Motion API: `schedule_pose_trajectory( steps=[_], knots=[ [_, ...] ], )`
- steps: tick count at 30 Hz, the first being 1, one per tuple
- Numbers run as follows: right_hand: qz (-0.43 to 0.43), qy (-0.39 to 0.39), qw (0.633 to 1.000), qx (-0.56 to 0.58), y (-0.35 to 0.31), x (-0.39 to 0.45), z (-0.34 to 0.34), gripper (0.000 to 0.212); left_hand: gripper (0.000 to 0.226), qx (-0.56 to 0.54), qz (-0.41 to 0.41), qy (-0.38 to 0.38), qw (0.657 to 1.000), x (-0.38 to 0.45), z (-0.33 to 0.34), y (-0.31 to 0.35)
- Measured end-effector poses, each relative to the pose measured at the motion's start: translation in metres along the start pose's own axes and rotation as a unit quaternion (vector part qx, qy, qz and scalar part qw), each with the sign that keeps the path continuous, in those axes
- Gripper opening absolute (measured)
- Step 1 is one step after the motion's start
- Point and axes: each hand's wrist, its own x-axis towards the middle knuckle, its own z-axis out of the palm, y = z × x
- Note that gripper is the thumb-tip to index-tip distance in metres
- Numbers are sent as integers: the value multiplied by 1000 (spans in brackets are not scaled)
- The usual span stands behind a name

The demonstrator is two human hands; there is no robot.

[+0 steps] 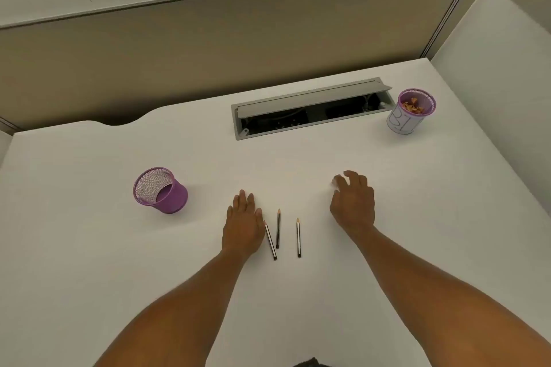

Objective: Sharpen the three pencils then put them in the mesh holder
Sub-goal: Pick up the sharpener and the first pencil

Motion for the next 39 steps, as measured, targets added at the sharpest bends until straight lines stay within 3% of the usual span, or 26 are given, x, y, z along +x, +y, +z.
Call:
schedule_pose_trajectory(
  steps=[11, 18, 21, 27, 31, 34, 39],
  knots=[
    [108, -113, 988, 1, -3, 16, -13, 32, 50, -39, 7, 13, 999, 14, -9, 13],
    [148, -130, 971, 138, -17, 19, -16, 40, 39, -157, 15, 44, 987, 23, -12, 25],
    [119, -155, 954, 226, -27, 21, -15, 47, 37, -205, 46, 57, 976, 28, -17, 38],
    [22, -168, 919, 356, -45, 24, -10, 24, 48, -298, 71, 13, 952, 34, -26, 55],
    [-3, -194, 897, 397, -53, 26, -19, 31, 49, -341, 96, -12, 935, 34, -29, 54],
    [16, -235, 878, 417, -57, 25, -28, 33, 45, -353, 108, -9, 929, 34, -32, 52],
    [100, -299, 816, 485, -64, 24, -40, 25, 38, -358, 116, 2, 927, 36, -34, 49]
  ],
)
